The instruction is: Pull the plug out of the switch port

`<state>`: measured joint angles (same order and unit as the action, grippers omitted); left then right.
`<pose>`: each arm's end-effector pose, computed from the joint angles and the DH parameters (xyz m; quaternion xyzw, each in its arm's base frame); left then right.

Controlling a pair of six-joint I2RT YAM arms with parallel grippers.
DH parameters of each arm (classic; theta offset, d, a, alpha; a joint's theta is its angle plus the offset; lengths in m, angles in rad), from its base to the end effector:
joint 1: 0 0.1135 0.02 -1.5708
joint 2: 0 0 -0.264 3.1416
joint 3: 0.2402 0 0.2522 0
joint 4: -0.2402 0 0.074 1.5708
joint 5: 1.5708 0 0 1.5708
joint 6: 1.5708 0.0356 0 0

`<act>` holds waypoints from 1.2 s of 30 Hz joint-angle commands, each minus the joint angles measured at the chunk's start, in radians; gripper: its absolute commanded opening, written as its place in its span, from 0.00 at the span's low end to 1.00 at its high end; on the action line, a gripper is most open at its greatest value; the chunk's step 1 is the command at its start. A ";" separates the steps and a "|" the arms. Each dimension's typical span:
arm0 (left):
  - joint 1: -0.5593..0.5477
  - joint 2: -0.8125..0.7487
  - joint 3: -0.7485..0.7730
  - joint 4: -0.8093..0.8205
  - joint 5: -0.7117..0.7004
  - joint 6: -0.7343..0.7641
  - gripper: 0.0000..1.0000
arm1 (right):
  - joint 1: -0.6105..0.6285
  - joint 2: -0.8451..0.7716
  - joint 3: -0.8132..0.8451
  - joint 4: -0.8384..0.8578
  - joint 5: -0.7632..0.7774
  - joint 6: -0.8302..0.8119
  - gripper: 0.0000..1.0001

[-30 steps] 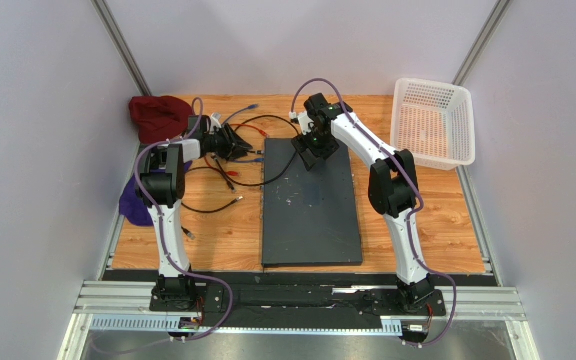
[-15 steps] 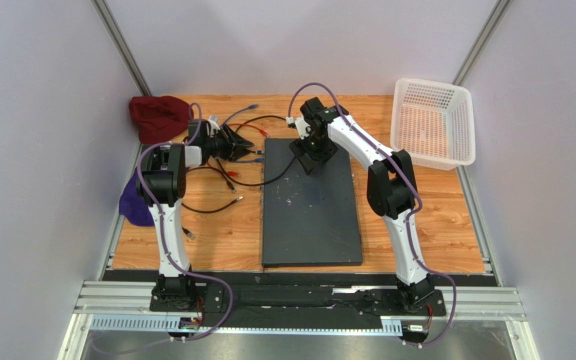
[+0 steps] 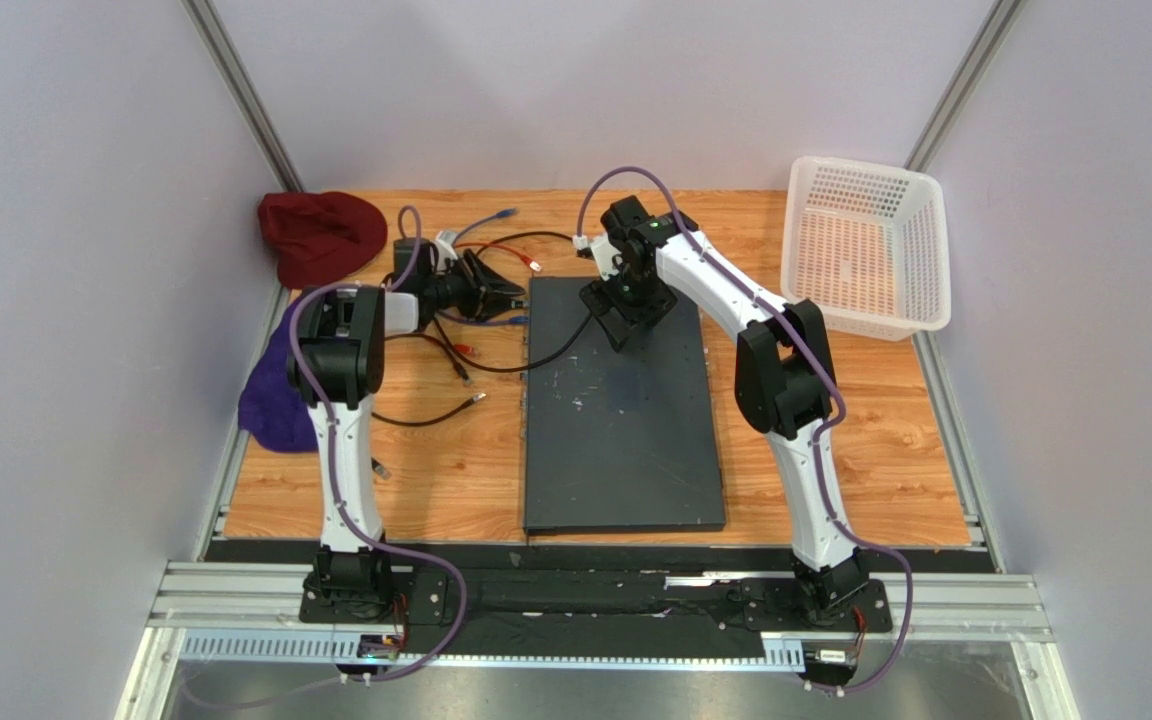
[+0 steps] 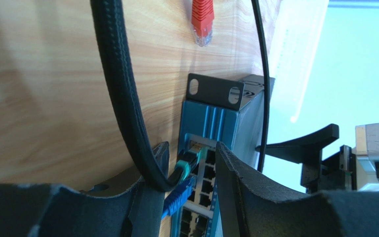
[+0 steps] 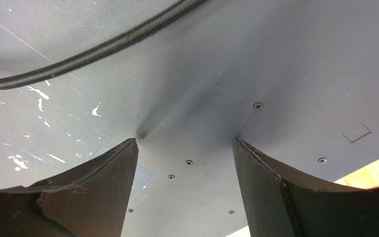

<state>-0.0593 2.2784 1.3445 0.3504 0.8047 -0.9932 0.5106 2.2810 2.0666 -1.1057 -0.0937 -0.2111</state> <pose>0.4655 -0.0533 0.0985 -0.1991 0.8071 -0.5172 0.2038 0.4096 0.2333 0.2142 -0.3554 0.9252 0.0646 0.1166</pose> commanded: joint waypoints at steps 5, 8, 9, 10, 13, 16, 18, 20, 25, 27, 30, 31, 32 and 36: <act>-0.056 0.108 0.119 0.004 0.136 -0.050 0.47 | 0.014 -0.063 -0.008 0.001 0.014 -0.004 0.77; -0.060 0.116 0.133 -0.004 0.156 -0.050 0.46 | 0.019 -0.066 -0.010 0.001 0.017 -0.005 0.77; -0.060 0.116 0.137 -0.011 0.159 -0.047 0.46 | 0.019 -0.067 -0.010 0.001 0.018 -0.004 0.77; -0.060 0.115 0.143 -0.057 0.160 -0.039 0.46 | 0.020 -0.067 -0.008 0.001 0.022 -0.004 0.77; -0.060 0.093 0.179 -0.219 0.142 0.063 0.45 | 0.023 -0.071 -0.006 0.001 0.025 -0.004 0.77; -0.062 0.082 0.185 -0.251 0.129 0.102 0.45 | 0.028 -0.071 -0.010 0.004 0.025 -0.005 0.77; -0.063 0.099 0.203 -0.248 0.154 0.099 0.45 | 0.031 -0.069 -0.008 0.004 0.026 -0.005 0.77; -0.066 0.121 0.206 -0.202 0.177 0.062 0.43 | 0.034 -0.064 0.000 0.004 0.026 -0.007 0.77; -0.068 0.154 0.180 -0.030 0.246 -0.048 0.43 | 0.035 -0.064 0.001 0.001 0.031 -0.008 0.77; -0.066 0.173 0.177 0.043 0.280 -0.076 0.43 | 0.037 -0.067 -0.006 0.001 0.031 -0.008 0.77; -0.068 0.213 0.174 0.183 0.338 -0.160 0.41 | 0.037 -0.066 -0.005 0.001 0.031 -0.007 0.77; -0.068 0.220 0.171 0.217 0.347 -0.206 0.40 | 0.037 -0.066 -0.003 0.001 0.031 -0.007 0.77; -0.068 0.236 0.168 0.249 0.364 -0.226 0.40 | 0.039 -0.064 0.001 0.001 0.032 -0.007 0.77; -0.068 0.277 0.166 0.441 0.390 -0.338 0.36 | 0.043 -0.061 0.007 0.003 0.035 -0.007 0.77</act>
<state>-0.0692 2.4908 1.5261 0.5377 1.0729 -1.1835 0.5430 2.2757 2.0594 -1.1095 -0.0750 -0.2111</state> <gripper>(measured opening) 0.367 0.772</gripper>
